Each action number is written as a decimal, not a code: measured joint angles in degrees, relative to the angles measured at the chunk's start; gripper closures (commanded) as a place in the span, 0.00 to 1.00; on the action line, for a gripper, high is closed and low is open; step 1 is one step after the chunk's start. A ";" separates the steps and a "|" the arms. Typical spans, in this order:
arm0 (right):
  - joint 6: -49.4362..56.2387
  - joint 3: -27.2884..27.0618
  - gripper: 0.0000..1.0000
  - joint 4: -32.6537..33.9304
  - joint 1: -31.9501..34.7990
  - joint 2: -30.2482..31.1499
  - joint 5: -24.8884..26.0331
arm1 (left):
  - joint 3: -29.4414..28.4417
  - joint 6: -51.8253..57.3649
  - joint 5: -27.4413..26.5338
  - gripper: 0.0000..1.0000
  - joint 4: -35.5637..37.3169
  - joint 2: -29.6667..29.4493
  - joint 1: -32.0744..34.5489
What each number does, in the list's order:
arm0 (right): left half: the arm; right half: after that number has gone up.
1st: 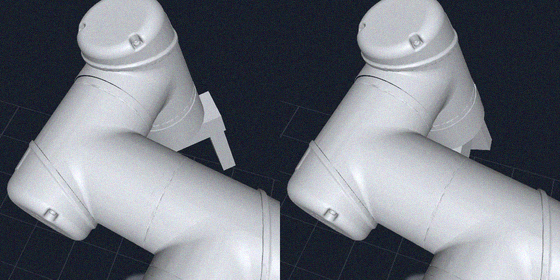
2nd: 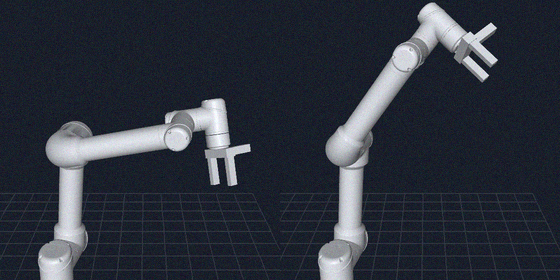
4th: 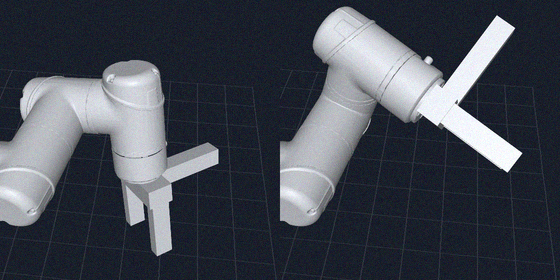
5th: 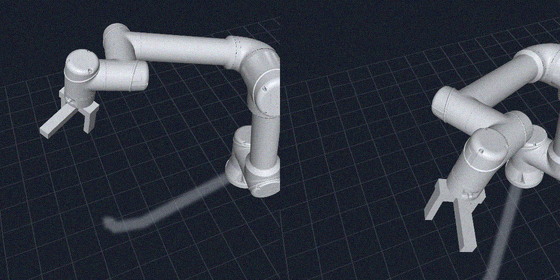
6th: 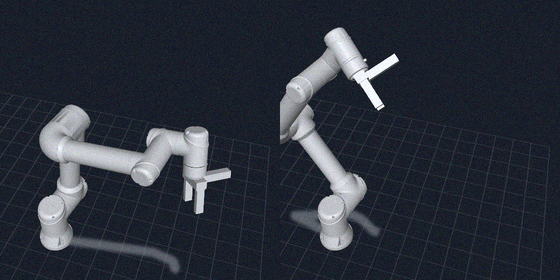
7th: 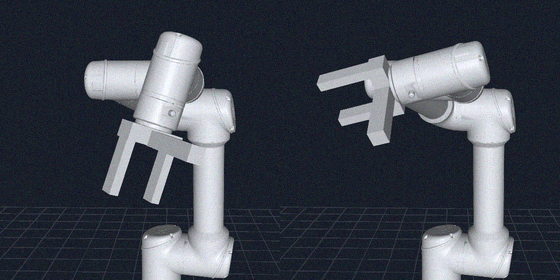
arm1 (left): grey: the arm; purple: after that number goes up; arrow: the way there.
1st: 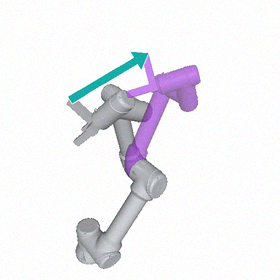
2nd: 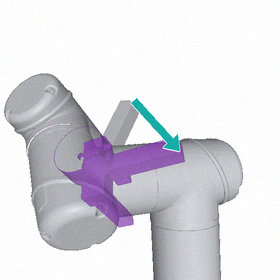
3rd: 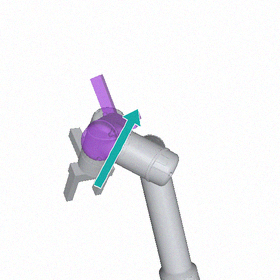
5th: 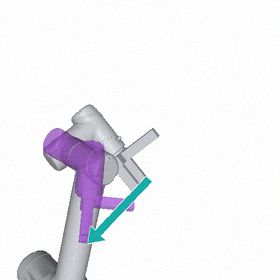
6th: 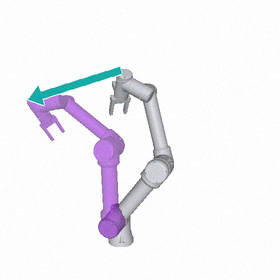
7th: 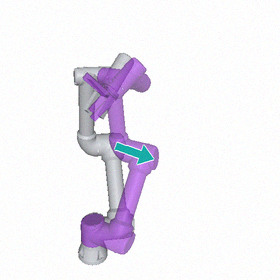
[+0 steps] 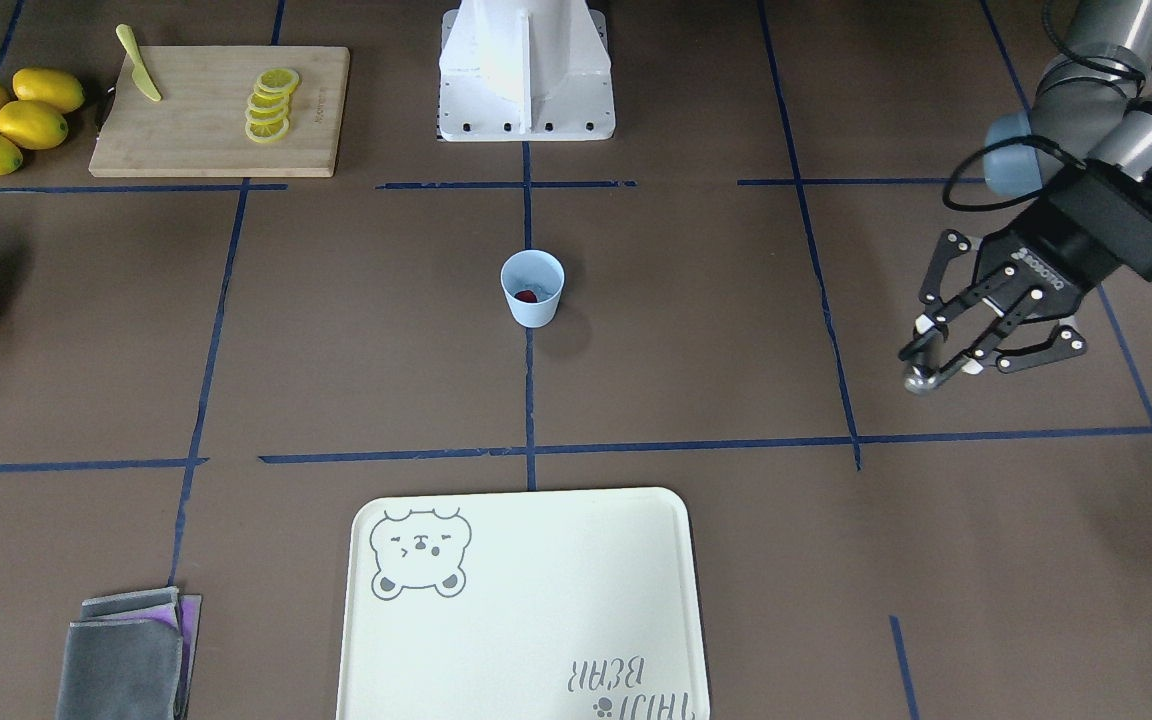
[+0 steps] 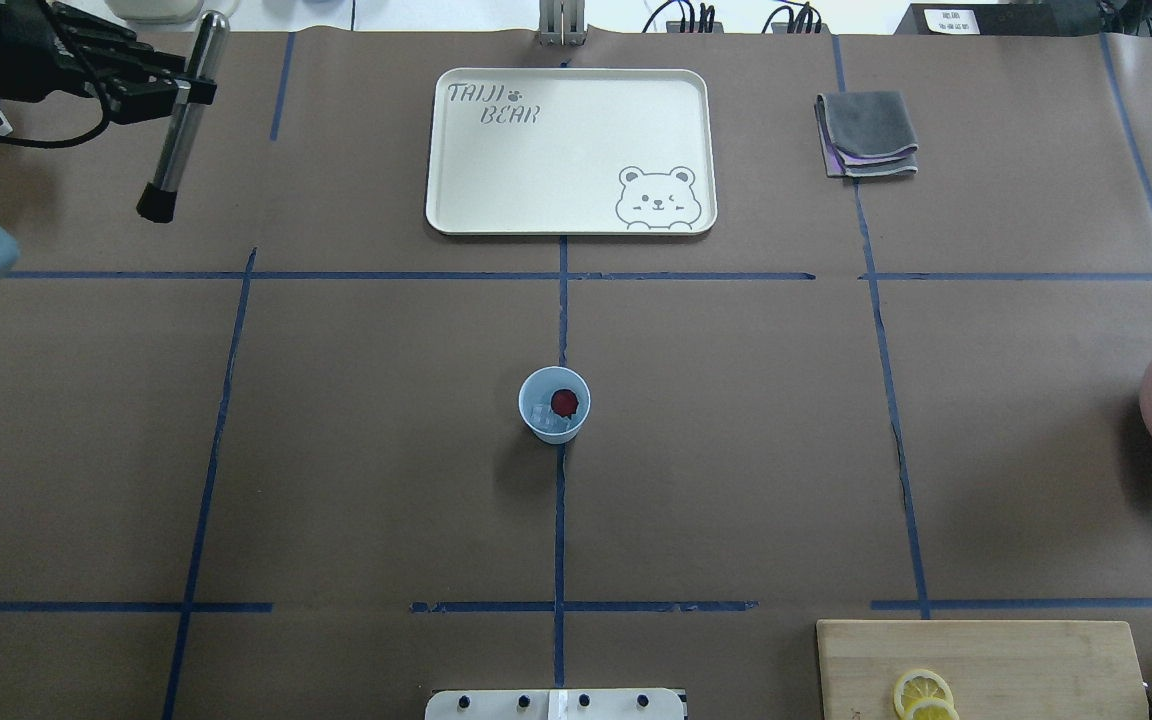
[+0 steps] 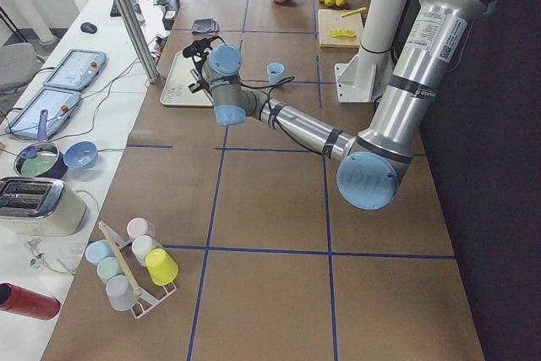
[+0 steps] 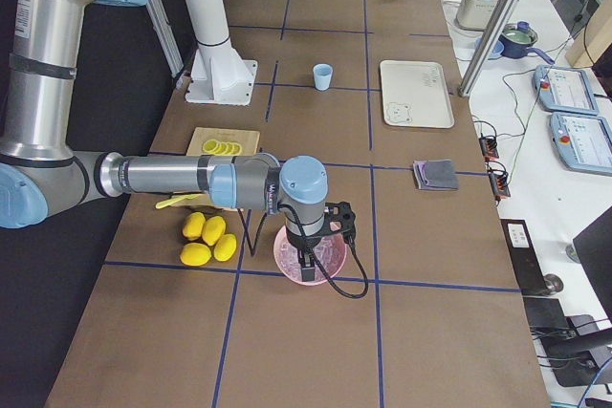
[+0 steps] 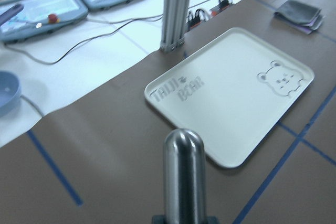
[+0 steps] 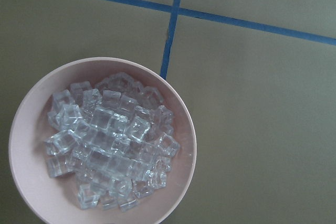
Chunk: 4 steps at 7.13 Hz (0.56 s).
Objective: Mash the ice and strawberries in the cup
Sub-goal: 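Carry the muddler over the light-blue cup with the left gripper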
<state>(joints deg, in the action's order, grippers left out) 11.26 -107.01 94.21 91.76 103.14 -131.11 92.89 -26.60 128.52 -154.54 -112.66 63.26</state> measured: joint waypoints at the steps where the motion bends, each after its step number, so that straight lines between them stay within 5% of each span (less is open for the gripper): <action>1: 0.01 -0.14 0.00 -0.01 0.00 -0.14 -0.38 | -0.04 -1.14 -1.82 1.00 -6.44 -1.95 -2.45; 4: 0.08 -0.84 0.00 -0.07 0.00 -0.36 -1.18 | -0.72 -0.99 -24.29 1.00 -26.33 -4.74 -21.36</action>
<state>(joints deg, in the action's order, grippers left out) 11.34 -107.84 94.13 91.76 102.79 -132.30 92.17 -27.59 104.23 -180.87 -117.40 41.90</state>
